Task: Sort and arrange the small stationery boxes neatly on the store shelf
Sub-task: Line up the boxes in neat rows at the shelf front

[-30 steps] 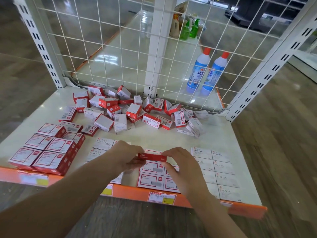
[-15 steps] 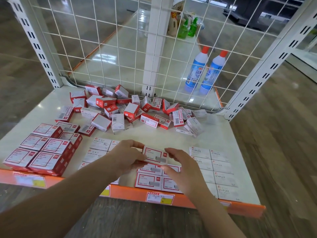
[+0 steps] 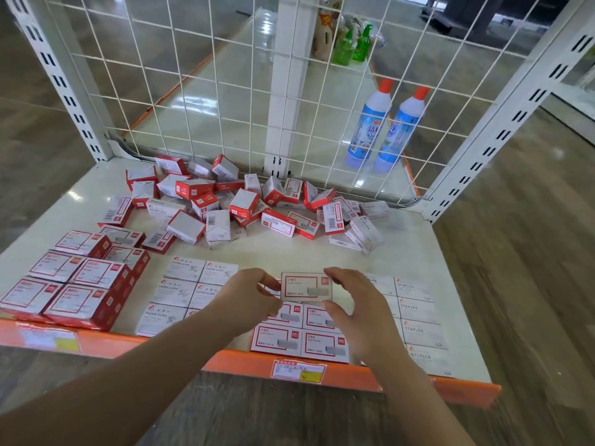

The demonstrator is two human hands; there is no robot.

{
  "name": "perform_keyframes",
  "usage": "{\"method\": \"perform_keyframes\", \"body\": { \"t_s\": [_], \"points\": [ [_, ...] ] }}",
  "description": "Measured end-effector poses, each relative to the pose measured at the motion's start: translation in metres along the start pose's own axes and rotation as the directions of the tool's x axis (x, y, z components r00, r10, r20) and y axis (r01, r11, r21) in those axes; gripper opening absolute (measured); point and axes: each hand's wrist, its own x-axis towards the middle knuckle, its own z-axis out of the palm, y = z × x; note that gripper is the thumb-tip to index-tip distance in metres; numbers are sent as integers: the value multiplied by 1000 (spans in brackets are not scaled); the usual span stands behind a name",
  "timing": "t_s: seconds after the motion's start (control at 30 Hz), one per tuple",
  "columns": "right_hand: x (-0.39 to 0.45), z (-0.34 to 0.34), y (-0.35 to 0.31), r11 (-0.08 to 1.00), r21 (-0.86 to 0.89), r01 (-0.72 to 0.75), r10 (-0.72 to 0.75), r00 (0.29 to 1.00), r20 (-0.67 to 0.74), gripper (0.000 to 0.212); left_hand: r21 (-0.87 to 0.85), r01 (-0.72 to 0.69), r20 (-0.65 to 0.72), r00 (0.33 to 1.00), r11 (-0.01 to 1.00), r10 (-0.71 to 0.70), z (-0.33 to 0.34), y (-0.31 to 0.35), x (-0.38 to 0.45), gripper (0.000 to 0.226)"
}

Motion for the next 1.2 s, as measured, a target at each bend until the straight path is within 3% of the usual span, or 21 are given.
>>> {"method": "perform_keyframes", "body": {
  "t_s": [0.27, 0.37, 0.5, 0.67, 1.2],
  "points": [
    [2, 2, 6, 1000, 14, -26, 26, 1000, -10, 42, 44, -16, 3, 1000, 999, 16, 5, -3, 5, 13],
    [3, 0, 14, 995, 18, -95, 96, 995, -31, 41, 185, -75, -20, 997, 980, 80, 10, -4, 7, 20],
    [7, -1, 26, 987, -11, -158, 157, 986, -52, 40, 456, -166, 18, 984, 874, 178, 16, -8, 5, 36],
    [12, 2, 33, 986, -41, -160, 160, 987, -10, 42, 738, -239, 139, 969, 631, 204, 21, -12, 8, 54],
    [38, 3, 39, 987, -158, -29, 54, 986, 159, 31, 684, -229, 87, 968, 693, 234, 24, -17, 19, 49]
  ]
}}
